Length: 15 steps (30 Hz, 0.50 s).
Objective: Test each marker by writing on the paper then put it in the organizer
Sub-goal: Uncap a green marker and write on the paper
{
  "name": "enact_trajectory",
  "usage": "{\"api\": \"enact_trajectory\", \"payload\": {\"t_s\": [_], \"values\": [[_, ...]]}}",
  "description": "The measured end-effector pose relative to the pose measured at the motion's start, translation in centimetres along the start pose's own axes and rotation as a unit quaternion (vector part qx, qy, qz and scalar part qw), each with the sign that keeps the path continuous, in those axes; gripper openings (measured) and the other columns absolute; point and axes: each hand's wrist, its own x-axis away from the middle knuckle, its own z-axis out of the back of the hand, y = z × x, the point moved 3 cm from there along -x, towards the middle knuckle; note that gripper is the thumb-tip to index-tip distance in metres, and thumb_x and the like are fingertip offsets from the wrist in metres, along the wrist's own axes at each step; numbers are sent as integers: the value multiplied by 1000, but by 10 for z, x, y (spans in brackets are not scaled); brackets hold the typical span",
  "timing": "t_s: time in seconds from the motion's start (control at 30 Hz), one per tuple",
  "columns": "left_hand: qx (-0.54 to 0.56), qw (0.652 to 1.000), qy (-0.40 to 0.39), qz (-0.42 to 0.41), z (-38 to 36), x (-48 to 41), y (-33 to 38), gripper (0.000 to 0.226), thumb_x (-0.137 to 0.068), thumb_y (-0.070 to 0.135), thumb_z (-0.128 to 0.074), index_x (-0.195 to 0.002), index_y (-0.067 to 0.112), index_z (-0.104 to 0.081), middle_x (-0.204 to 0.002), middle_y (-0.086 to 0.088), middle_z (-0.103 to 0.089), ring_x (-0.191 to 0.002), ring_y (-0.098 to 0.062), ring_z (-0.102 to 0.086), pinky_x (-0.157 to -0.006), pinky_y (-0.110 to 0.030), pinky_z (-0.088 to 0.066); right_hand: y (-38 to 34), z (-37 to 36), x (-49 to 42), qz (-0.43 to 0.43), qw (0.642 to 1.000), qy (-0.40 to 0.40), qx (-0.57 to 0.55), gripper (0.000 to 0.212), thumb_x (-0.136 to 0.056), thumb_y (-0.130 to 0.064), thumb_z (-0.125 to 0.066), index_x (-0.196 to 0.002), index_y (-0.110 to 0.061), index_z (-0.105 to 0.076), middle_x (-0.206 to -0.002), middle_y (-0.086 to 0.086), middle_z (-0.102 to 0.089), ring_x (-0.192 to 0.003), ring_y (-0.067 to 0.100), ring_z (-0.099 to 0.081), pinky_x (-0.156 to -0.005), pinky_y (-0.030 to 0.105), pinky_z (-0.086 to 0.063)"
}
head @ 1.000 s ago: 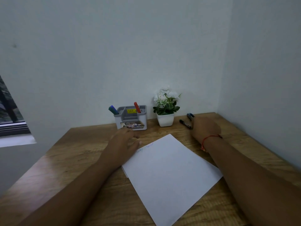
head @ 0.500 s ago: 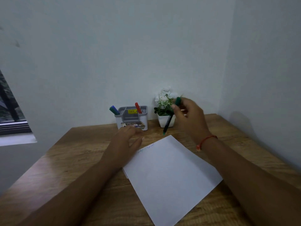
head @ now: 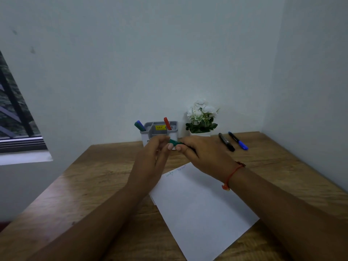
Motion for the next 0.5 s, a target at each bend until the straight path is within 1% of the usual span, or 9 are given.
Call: {"api": "enact_trajectory", "payload": {"t_s": [0.07, 0.1, 0.17, 0.2, 0.27, 0.33, 0.4, 0.43, 0.5], "values": [[4, 1000, -2, -4, 1, 0, -3, 25, -97, 45, -44, -111, 28, -57, -98, 20, -62, -94, 1, -60, -73, -9, -45, 0, -4, 1, -2, 1000, -14, 10, 24, -104, -39, -48, -85, -28, -56, -63, -17, -45, -61, -1, -47, -54, 15, -31], [1, 1000, -4, -9, 1, -1, -4, 26, -96, 46, -44, -108, 29, -60, -94, 18, -64, -91, -2, -61, -71, -10, -46, 1, -6, 1, -2, 1000, -19, 13, 21, -104, -41, -48, -86, -32, -55, -63, -18, -46, -61, -1, -47, -54, 18, -34], [-8, 1000, -7, -16, 2, -1, -6, 22, -97, 43, -46, -101, 30, -63, -87, 15, -67, -84, -5, -63, -67, -13, -47, 1, -8, 2, -4, 999, -18, 28, 21, -103, -44, -47, -93, -32, -62, -63, -18, -48, -61, 2, -49, -55, 28, -43], [-9, 1000, -9, -17, 2, -1, -6, 19, -97, 40, -47, -99, 30, -63, -85, 15, -67, -82, -5, -63, -67, -14, -47, 1, -8, 3, -6, 999, -16, 40, 23, -103, -45, -47, -99, -31, -65, -63, -17, -48, -62, 3, -49, -55, 30, -43], [-2, 1000, -15, -14, 2, -2, -6, 18, -96, 36, -48, -96, 28, -64, -81, 17, -66, -80, -3, -63, -67, -12, -47, 0, -6, 3, -12, 999, -17, 49, 25, -102, -46, -48, -106, -30, -67, -61, -18, -47, -60, 3, -48, -52, 24, -37], [17, 1000, -19, 1, 1, -2, -7, 19, -95, 33, -49, -97, 24, -65, -81, 16, -66, -80, -1, -64, -68, -9, -47, 0, -6, 3, -18, 998, -34, 40, 25, -102, -46, -48, -102, -28, -66, -62, -18, -47, -60, -1, -48, -51, 19, -29], [42, 999, -10, 26, 0, -3, -9, 17, -95, 30, -51, -99, 21, -65, -86, 12, -68, -82, -1, -65, -70, -11, -49, 2, -7, 3, -36, 998, -57, 20, 25, -103, -45, -45, -100, -28, -62, -66, -16, -50, -64, -2, -50, -53, 21, -30], [54, 998, 0, 43, 0, -3, -11, 15, -96, 28, -51, -100, 23, -64, -89, 10, -68, -84, -1, -65, -71, -14, -51, 4, -7, 4, -50, 997, -64, 5, 25, -104, -44, -43, -103, -28, -62, -68, -15, -51, -65, -1, -50, -55, 23, -32], [88, 992, 27, 88, 3, -4, -14, 10, -96, 27, -52, -97, 28, -62, -91, 9, -69, -86, -2, -66, -74, -19, -55, 11, -7, 6, -79, 995, -67, -16, 28, -107, -37, -39, -113, -23, -62, -72, -14, -53, -68, 2, -51, -59, 27, -37]]}}
